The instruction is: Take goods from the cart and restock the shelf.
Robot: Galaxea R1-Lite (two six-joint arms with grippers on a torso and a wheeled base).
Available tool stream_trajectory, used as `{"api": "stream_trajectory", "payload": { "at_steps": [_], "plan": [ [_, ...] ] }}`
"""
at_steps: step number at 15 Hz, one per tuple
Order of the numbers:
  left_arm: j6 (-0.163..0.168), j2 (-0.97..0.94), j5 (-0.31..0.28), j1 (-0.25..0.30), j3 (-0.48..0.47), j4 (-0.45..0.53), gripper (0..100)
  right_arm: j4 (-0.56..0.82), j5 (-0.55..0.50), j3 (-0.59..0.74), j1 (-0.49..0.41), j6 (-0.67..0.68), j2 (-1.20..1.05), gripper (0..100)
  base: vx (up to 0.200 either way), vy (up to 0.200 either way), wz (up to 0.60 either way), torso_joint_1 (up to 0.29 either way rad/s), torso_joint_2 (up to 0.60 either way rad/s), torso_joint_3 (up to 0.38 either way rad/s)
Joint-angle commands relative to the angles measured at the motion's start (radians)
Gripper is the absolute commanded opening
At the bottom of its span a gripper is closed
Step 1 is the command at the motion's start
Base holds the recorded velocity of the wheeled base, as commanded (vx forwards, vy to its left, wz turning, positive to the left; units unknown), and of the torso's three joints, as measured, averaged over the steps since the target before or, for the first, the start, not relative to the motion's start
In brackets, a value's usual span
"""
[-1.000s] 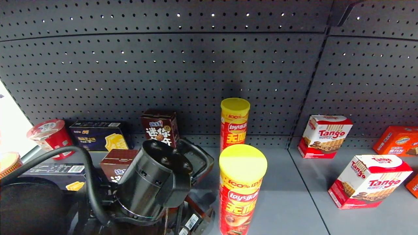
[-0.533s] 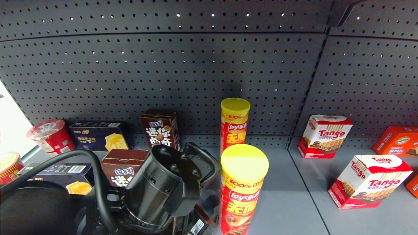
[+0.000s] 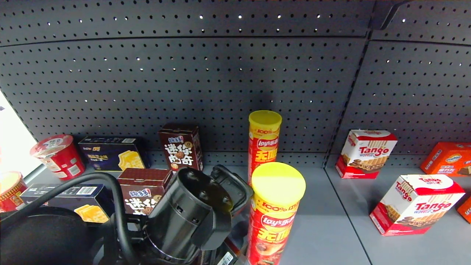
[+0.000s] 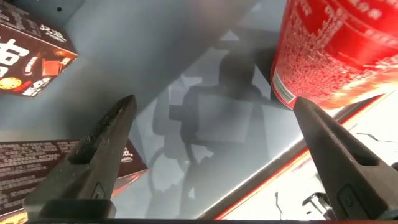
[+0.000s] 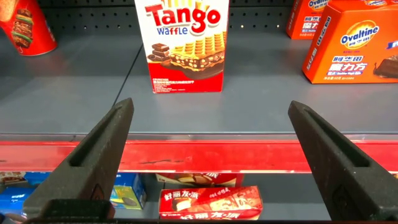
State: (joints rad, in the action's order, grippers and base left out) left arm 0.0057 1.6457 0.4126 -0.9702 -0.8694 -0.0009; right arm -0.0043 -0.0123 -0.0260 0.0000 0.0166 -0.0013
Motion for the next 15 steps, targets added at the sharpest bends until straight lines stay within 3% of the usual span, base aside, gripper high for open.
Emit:
{"api": "stream_trajectory", "payload": {
  "at_steps": [1, 15],
  "plan": [
    [0.000, 0.009, 0.000, 0.001, 0.000, -0.002, 100, 0.000, 0.000, 0.000, 0.000, 0.000, 0.001, 100, 0.000, 0.000, 0.00, 0.000, 0.00, 0.000],
    [0.003, 0.045, -0.006, 0.019, 0.007, -0.008, 100, 0.000, 0.000, 0.000, 0.000, 0.000, 0.001, 100, 0.000, 0.000, 0.00, 0.000, 0.00, 0.000]
  ]
}}
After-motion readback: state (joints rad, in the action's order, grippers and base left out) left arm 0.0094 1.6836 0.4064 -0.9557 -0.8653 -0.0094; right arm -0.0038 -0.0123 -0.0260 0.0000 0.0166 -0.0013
